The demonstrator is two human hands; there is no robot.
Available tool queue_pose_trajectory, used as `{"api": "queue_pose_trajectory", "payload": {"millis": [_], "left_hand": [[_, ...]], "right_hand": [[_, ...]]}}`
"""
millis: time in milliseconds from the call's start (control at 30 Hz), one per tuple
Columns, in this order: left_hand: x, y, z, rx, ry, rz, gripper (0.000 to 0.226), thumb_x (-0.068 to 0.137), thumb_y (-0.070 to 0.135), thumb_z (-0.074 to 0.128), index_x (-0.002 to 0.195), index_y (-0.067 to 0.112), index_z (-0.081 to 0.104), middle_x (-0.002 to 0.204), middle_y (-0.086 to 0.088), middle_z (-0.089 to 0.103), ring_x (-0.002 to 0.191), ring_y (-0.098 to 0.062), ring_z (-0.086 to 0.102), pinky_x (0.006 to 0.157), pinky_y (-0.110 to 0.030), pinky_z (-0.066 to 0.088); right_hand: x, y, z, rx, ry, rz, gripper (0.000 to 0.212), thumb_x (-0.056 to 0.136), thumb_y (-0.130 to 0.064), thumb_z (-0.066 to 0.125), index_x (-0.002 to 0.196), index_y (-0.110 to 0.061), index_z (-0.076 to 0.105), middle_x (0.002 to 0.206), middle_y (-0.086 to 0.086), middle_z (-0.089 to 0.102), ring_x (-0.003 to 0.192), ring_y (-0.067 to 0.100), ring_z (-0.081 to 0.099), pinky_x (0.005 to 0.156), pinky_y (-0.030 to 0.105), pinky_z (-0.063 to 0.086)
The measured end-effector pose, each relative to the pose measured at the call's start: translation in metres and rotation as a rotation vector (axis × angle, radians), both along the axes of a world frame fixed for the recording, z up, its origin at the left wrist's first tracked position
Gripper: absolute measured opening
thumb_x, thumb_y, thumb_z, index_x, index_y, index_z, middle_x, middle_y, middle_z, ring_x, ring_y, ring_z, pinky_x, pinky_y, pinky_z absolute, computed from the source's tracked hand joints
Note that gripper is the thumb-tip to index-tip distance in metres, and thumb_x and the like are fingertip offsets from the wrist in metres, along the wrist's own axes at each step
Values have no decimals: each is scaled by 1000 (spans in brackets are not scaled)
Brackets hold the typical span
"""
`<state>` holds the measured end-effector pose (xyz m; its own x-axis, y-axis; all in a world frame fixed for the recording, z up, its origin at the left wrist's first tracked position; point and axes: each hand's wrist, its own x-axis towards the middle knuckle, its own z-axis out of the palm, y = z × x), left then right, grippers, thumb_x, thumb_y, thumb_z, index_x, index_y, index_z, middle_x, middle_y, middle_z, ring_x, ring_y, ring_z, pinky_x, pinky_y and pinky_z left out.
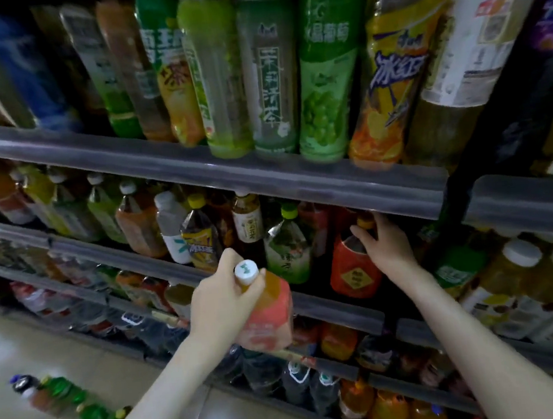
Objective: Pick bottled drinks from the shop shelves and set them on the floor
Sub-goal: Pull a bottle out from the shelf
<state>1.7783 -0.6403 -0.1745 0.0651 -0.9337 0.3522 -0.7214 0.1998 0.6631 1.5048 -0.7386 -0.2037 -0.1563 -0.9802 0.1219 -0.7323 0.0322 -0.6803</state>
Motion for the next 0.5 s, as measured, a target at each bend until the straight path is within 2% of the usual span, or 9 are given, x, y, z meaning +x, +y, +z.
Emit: {"api": "queue_pose_trajectory", "payload": {"millis": [100,167,233,267,333,400,500], "left_hand": [[22,-22,-2,-13,-21,-67,35,88,36,64,76,24,34,51,4,43,45,-12,44,44,-28,27],[40,-40,-5,-26,-8,-130,35,88,35,64,75,25,33,52,5,43,47,-12,47,45,-28,29],[57,-57,-5,-25,-2,-212,37,88,34,64,74,29,30,54,5,44,51,-14,50,46,-25,30],[65,-65,-4,-27,-17,-248,39,88,34,64,74,31,29,54,5,44,52,-14,51,45,-23,28],[77,-77,-4,-41,-44,-294,40,88,32,65,74,31,28,53,6,44,52,-14,51,44,-22,27],[88,-86,-2,-62,-8,-333,38,87,32,65,75,31,29,53,7,44,57,-12,53,44,-20,29],[99,-93,0,-87,65,-366,28,85,35,63,79,23,38,57,9,46,65,-3,54,51,-17,37]], "right_hand": [[6,-2,7,31,40,-44,63,91,-49,58,142,-16,40,138,9,52,124,30,50,87,28,37],[21,5,5,27,273,-176,73,87,-57,58,142,-14,36,134,11,54,119,32,52,88,34,44],[50,14,-1,-27,480,-338,75,87,-50,60,142,-6,35,126,19,55,112,37,53,89,41,46],[69,17,-4,-73,521,-381,75,86,-43,64,142,-3,35,123,23,55,110,40,52,89,45,46],[107,18,-9,-161,533,-368,78,83,-34,70,144,0,34,119,28,54,107,43,52,87,48,45],[138,11,-11,-217,499,-294,83,81,-33,73,147,-3,32,117,28,53,106,44,51,87,48,45],[164,-11,-6,-83,441,-244,88,84,-45,68,152,-16,19,132,24,41,117,41,41,94,47,38]]}}
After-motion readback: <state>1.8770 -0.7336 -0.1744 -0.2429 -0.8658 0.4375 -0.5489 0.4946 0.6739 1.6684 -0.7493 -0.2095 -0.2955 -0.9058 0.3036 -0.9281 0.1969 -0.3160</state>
